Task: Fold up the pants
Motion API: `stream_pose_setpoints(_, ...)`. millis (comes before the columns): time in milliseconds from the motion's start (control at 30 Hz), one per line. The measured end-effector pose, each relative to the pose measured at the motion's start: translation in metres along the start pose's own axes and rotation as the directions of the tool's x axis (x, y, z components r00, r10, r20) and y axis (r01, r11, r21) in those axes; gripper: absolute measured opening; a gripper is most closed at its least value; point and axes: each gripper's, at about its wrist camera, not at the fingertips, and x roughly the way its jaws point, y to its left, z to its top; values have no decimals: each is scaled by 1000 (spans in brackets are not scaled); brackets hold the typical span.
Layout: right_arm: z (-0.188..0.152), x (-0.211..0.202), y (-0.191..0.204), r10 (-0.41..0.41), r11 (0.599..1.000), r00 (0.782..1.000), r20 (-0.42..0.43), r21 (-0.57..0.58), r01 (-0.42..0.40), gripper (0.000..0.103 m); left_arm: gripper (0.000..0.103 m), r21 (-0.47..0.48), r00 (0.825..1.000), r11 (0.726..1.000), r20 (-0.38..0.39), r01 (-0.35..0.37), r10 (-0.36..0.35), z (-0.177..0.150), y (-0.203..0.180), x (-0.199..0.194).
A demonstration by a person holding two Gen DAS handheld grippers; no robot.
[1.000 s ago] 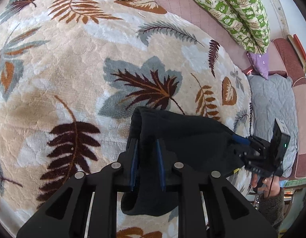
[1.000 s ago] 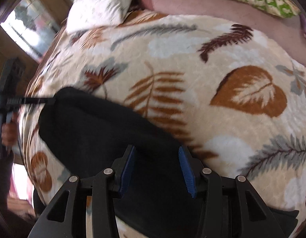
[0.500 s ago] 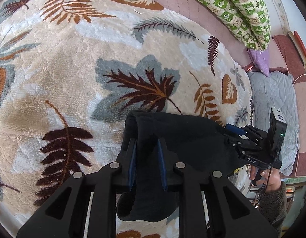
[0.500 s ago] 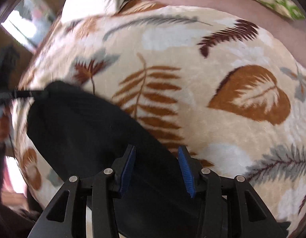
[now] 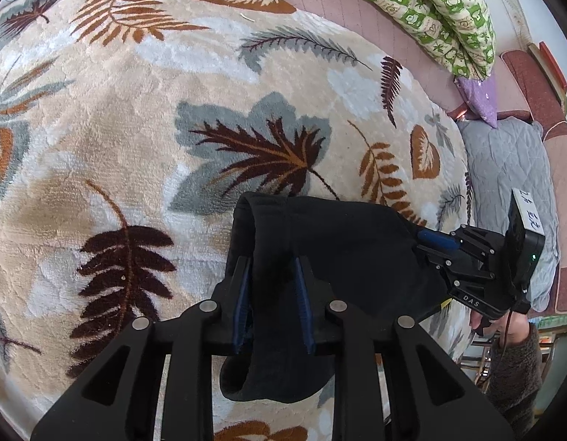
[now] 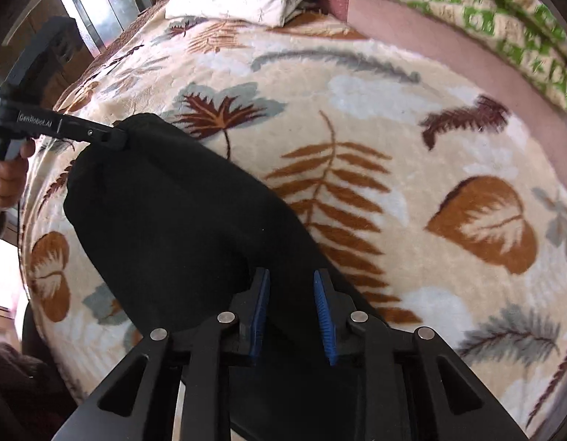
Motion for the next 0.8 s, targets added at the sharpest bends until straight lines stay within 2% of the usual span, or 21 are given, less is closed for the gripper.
stream_pose_setpoints(100,1,3,-7,54,997,998,-17,49,-53,29,21,1,1000,1000,-1,14,-14,-2,2,-3)
stream_pose_setpoints(200,-2,-8,-17,140,984,990,36,111,-143,30,21,7,1000,1000,-2,21,-21,-2,4,-4)
stream_pose_setpoints(233,-3,-12,-21,173,976,983,53,125,-179,39,21,1,1000,1000,-5,20,-20,-2,5,-3)
stream_pose_setpoints(267,-4,-13,-23,165,977,985,56,126,-171,46,21,-6,1000,1000,-7,20,-20,-2,5,-2)
stream_pose_setpoints(300,-4,-11,-22,139,982,989,44,119,-143,46,21,-9,1000,1000,-8,17,-17,-1,5,-1)
stream_pose_setpoints(367,-2,-2,-19,89,992,996,-3,92,-88,44,27,-19,1000,1000,-8,21,-21,1,5,2)
stream_pose_setpoints(400,-1,2,-17,68,994,998,-14,83,-67,44,35,-27,999,999,-11,33,-34,2,5,4)
stream_pose_setpoints(433,0,5,-17,60,995,998,-18,81,-58,43,43,-35,999,998,-16,49,-49,3,4,6)
stream_pose_setpoints(467,2,9,-16,50,995,999,-18,84,-48,36,44,-41,998,998,-19,54,-55,4,3,8)
stream_pose_setpoints(500,3,11,-16,46,996,999,-11,83,-45,25,44,-47,999,998,-15,44,-45,4,2,8)
stream_pose_setpoints(533,3,11,-14,57,995,998,-3,77,-57,5,43,-40,999,998,-11,40,-40,4,-2,8)
stream_pose_setpoints(567,3,11,-10,54,997,999,-3,63,-54,4,38,-22,999,999,-6,31,-31,3,-5,8)
stream_pose_setpoints(600,3,8,-6,24,999,1000,4,41,-25,4,23,-7,1000,1000,1,15,-15,1,-8,7)
stream_pose_setpoints(633,3,6,-5,17,999,1000,10,35,-17,3,14,13,1000,1000,8,-3,3,-1,-12,6)
stream_pose_setpoints(733,3,-16,-9,-20,998,995,95,66,13,3,12,35,996,999,79,-36,33,-10,-15,-7)
stream_pose_setpoints(800,1,-41,-18,-44,992,977,209,122,19,3,12,48,989,994,119,-96,90,-11,-16,-9)
